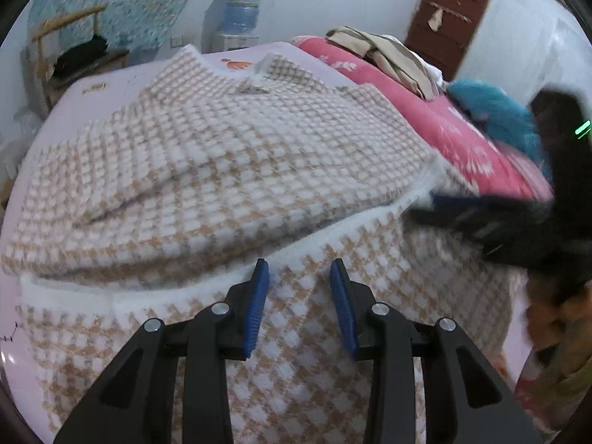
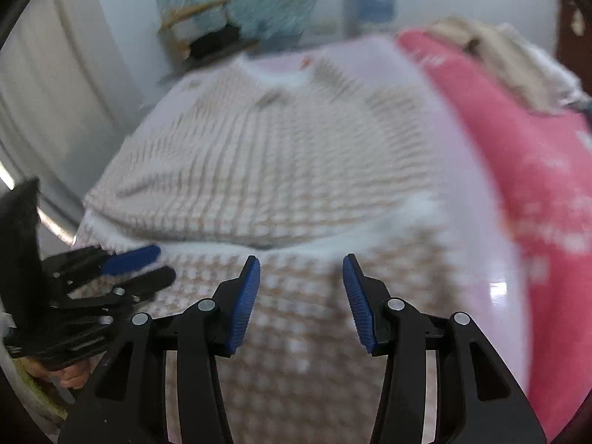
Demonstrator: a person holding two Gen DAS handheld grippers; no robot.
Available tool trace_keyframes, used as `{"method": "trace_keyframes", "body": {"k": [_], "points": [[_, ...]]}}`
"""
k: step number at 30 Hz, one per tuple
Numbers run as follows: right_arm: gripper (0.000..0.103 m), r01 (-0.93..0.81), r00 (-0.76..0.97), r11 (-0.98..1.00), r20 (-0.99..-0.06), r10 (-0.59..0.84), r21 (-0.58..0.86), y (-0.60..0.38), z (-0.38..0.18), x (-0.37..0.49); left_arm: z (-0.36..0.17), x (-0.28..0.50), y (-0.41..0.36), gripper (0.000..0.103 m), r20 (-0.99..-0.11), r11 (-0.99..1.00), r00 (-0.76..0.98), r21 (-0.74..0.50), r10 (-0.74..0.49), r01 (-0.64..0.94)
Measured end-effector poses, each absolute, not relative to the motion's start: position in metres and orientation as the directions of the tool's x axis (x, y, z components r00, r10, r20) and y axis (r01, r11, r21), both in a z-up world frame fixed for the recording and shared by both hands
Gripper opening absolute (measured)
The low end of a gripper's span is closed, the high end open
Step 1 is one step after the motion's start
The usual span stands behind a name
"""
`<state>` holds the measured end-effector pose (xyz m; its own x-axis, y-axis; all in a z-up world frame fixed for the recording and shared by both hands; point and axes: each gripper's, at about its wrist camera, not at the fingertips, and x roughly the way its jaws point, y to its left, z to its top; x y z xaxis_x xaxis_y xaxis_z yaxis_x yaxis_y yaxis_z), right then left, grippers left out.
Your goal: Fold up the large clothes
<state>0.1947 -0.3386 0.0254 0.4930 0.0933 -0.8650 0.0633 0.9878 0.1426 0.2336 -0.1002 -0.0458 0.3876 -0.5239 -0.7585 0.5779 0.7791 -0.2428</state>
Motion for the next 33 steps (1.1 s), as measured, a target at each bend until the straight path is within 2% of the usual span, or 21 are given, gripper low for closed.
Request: {"method": "trace_keyframes", "body": {"k": [3,5,9,11,15,17,19,23,25,28,33], "points": [[0.046,0.065,0.49,0.99,-0.869,0.076,0.123,-0.337,0.027,0.195,-0.036,0.235,-0.086,0.034,-0.753,0.801,0.411,-0.25,-0.514,0.544],[0.046,0.053,0.509,0.986,-0.854,0.111,0.16,-0.338,0.039,0.182,-0.025,0.233,-0.07,0.034,-0.74,0.809,0.431,-0.256,-0.516,0.529],[0.049,-0.084,0.528,0.969,-0.814,0.242,0.233,-0.319,0.062,0.146,-0.012,0.213,-0.038,0.034,-0.741,0.81,0.439,-0.238,-0.508,0.536],[0.051,-0.176,0.509,0.958,-0.812,0.285,0.225,-0.299,0.061,0.128,-0.016,0.202,-0.032,0.034,-0.761,0.813,0.425,-0.224,-0.491,0.538],[0.059,-0.244,0.46,0.962,-0.858,0.227,0.124,-0.274,0.039,0.114,-0.042,0.194,-0.021,0.036,-0.819,0.845,0.385,-0.207,-0.426,0.493],[0.06,-0.237,0.458,0.962,-0.859,0.231,0.133,-0.273,0.041,0.115,-0.039,0.194,-0.015,0.036,-0.811,0.849,0.387,-0.232,-0.438,0.475],[0.06,-0.226,0.471,0.963,-0.849,0.24,0.147,-0.28,0.053,0.124,-0.022,0.196,-0.011,0.046,-0.793,0.857,0.434,-0.201,-0.427,0.475],[0.073,-0.204,0.536,0.962,-0.801,0.267,0.184,-0.303,0.088,0.153,0.013,0.216,-0.009,0.059,-0.751,0.86,0.51,-0.148,-0.419,0.489],[0.076,-0.184,0.567,0.964,-0.781,0.262,0.19,-0.317,0.105,0.178,0.031,0.237,-0.012,0.066,-0.736,0.863,0.532,-0.141,-0.419,0.486],[0.08,-0.128,0.599,0.969,-0.762,0.245,0.211,-0.343,0.126,0.22,0.05,0.269,-0.017,0.073,-0.709,0.86,0.547,-0.169,-0.445,0.481],[0.08,-0.044,0.598,0.968,-0.77,0.223,0.246,-0.38,0.136,0.302,0.06,0.335,-0.035,0.075,-0.694,0.89,0.598,-0.14,-0.401,0.433]]}}
